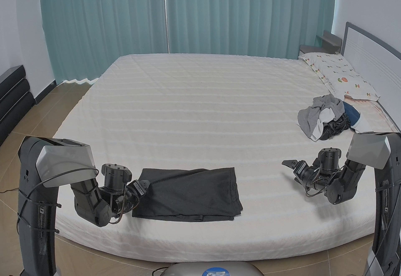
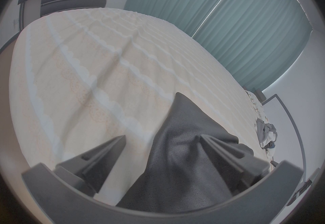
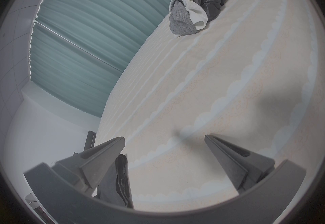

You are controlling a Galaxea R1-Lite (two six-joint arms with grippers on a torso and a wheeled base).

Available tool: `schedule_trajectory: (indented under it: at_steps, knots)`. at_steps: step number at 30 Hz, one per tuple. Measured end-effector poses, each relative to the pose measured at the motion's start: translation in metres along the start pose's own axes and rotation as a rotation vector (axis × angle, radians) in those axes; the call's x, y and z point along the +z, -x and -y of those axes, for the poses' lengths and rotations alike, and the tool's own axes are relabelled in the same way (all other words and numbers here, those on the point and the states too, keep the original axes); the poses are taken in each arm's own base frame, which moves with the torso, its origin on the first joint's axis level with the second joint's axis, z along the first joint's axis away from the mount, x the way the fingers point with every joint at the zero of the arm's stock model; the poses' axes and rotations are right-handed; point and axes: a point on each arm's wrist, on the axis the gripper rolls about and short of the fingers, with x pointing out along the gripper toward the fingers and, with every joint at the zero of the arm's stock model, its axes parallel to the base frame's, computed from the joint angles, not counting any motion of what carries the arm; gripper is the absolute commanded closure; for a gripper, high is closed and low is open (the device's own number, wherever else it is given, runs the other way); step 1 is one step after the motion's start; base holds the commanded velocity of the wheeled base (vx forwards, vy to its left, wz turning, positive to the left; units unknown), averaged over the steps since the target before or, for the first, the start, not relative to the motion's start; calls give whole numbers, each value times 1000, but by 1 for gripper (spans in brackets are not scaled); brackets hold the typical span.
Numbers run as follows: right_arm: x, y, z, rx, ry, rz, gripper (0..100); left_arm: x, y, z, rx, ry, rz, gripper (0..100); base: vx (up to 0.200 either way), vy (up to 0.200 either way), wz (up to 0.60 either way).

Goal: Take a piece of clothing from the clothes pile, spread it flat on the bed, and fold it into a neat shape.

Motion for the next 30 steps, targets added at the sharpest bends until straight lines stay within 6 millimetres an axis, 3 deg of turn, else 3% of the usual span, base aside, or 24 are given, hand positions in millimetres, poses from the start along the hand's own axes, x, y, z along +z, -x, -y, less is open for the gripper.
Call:
schedule_trajectory:
  at_steps: [9, 19, 25, 30]
  knots:
    - [0, 1, 0, 0, -2, -1, 0, 15, 6, -2, -8, 70, 33, 0, 0, 0, 0]
    - [0, 8, 0, -12, 0, 10, 0, 50, 50, 9, -87, 99, 102, 0, 0, 0, 0]
    - [7, 41, -19, 2, 39, 47, 0, 66, 84, 20, -143, 63, 162, 0, 0, 0, 0]
    - [13, 88, -46, 22, 135, 84, 0, 75, 124, 28, -197, 20, 216, 0, 0, 0, 0]
